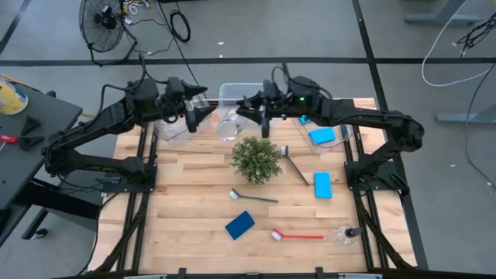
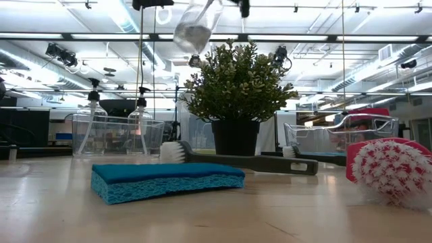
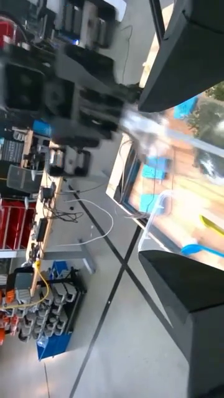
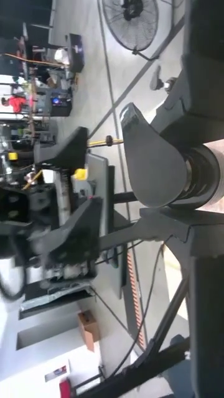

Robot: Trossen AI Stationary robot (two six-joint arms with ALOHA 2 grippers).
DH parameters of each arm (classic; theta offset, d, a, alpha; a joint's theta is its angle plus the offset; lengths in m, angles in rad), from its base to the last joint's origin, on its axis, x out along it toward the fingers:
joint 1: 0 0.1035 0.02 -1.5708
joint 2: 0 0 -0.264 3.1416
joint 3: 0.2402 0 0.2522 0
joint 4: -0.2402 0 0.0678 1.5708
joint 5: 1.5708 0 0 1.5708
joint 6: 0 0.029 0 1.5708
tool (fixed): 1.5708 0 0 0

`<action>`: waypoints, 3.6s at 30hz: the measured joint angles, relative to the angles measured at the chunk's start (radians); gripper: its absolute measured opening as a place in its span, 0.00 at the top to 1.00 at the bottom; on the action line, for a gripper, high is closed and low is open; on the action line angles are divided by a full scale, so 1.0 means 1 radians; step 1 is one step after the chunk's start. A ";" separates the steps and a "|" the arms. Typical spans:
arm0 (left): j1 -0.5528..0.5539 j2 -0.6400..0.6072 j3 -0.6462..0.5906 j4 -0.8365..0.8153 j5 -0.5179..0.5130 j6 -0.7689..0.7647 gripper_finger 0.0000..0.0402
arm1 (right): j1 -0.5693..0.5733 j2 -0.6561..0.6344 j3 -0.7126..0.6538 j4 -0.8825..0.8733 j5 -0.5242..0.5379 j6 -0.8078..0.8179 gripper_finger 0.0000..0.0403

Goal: Pick & Place Kitchen Sink Supplies
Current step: Put the transparent soap dispenser into the left transparent bin

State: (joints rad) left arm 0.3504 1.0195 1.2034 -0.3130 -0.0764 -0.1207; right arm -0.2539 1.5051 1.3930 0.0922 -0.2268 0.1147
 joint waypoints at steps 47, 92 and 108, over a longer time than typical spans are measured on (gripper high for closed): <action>0.000 -0.001 0.000 0.000 -0.021 -0.016 0.04 | 0.432 -0.447 -0.438 -0.565 0.134 0.244 0.69; 0.000 -0.001 0.000 0.000 -0.036 -0.016 0.04 | 0.676 -0.452 -0.802 -0.276 0.593 0.277 0.59; 0.000 -0.001 0.000 0.001 -0.036 -0.015 0.04 | 0.674 -0.505 -0.801 -0.292 0.585 0.243 0.35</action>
State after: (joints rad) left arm 0.3504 1.0189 1.2034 -0.3124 -0.1120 -0.1352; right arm 0.4199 1.0001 0.5922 -0.1999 0.3580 0.3576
